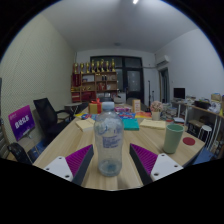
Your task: Pour water
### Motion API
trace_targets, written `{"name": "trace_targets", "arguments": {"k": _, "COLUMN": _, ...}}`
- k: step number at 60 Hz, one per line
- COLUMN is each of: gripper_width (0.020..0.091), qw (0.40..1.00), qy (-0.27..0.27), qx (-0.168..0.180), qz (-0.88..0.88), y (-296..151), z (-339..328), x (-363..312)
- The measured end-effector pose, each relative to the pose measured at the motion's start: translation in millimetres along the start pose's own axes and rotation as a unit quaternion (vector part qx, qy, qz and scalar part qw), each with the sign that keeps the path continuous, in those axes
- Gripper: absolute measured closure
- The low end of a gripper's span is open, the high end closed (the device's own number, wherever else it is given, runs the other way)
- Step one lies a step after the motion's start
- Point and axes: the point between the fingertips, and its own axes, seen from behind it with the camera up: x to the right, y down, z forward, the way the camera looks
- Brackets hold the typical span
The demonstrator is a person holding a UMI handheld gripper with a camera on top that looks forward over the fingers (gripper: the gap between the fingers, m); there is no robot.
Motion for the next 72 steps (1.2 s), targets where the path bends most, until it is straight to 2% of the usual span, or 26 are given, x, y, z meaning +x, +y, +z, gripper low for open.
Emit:
{"name": "trace_targets", "arguments": {"k": 15, "gripper_width": 0.0279, "qw": 0.998, "qy": -0.016, "qx": 0.042, "qz": -0.047, "y": -29.1, "z": 62.5, "x": -11.6}}
{"name": "trace_targets", "arguments": {"k": 17, "gripper_width": 0.0459, "qw": 0.998, "qy": -0.021, "qx": 0.034, "qz": -0.057, "y": -24.5, "z": 70.4, "x": -11.9}}
{"name": "trace_targets", "arguments": {"k": 18, "gripper_width": 0.0473, "qw": 0.997, "qy": -0.027, "qx": 0.035, "qz": -0.058, "y": -23.8, "z": 70.8, "x": -12.1}}
{"name": "trace_targets", "arguments": {"k": 27, "gripper_width": 0.0554, "qw": 0.996, "qy": -0.036, "qx": 0.053, "qz": -0.061, "y": -30.5, "z": 75.9, "x": -20.9}}
{"name": "trace_targets", "arguments": {"k": 31, "gripper_width": 0.0591, "qw": 0.998, "qy": -0.037, "qx": 0.042, "qz": -0.04, "y": -30.2, "z": 79.3, "x": -18.7}}
{"name": "trace_targets", "arguments": {"k": 32, "gripper_width": 0.0623, "qw": 0.998, "qy": -0.04, "qx": 0.039, "qz": -0.035, "y": -27.1, "z": 84.4, "x": -17.6}}
{"name": "trace_targets", "arguments": {"k": 35, "gripper_width": 0.066, "qw": 0.998, "qy": -0.054, "qx": 0.027, "qz": -0.028, "y": -26.2, "z": 88.3, "x": -10.8}}
{"name": "trace_targets", "arguments": {"k": 40, "gripper_width": 0.0657, "qw": 0.996, "qy": -0.084, "qx": 0.004, "qz": 0.027, "y": -38.1, "z": 88.2, "x": -26.6}}
{"name": "trace_targets", "arguments": {"k": 47, "gripper_width": 0.0658, "qw": 0.979, "qy": -0.125, "qx": 0.023, "qz": 0.16, "y": -101.5, "z": 84.3, "x": -19.0}}
{"name": "trace_targets", "arguments": {"k": 52, "gripper_width": 0.0659, "qw": 0.931, "qy": -0.167, "qx": 0.029, "qz": 0.324, "y": -143.5, "z": 91.8, "x": 11.4}}
{"name": "trace_targets", "arguments": {"k": 58, "gripper_width": 0.0661, "qw": 0.831, "qy": -0.189, "qx": 0.015, "qz": 0.523, "y": -169.7, "z": 94.2, "x": 59.9}}
{"name": "trace_targets", "arguments": {"k": 59, "gripper_width": 0.0661, "qw": 0.811, "qy": -0.182, "qx": 0.013, "qz": 0.556, "y": -183.9, "z": 76.7, "x": 53.6}}
{"name": "trace_targets", "arguments": {"k": 64, "gripper_width": 0.0663, "qw": 0.714, "qy": -0.187, "qx": -0.004, "qz": 0.675, "y": -168.4, "z": 81.8, "x": 96.5}}
{"name": "trace_targets", "arguments": {"k": 65, "gripper_width": 0.0665, "qw": 0.693, "qy": -0.186, "qx": -0.005, "qz": 0.697, "y": -162.7, "z": 95.8, "x": 94.9}}
{"name": "trace_targets", "arguments": {"k": 66, "gripper_width": 0.0661, "qw": 0.674, "qy": -0.182, "qx": -0.014, "qz": 0.716, "y": -167.2, "z": 74.9, "x": 99.6}}
{"name": "trace_targets", "arguments": {"k": 72, "gripper_width": 0.0661, "qw": 0.579, "qy": -0.179, "qx": -0.032, "qz": 0.795, "y": -134.2, "z": 85.3, "x": 124.5}}
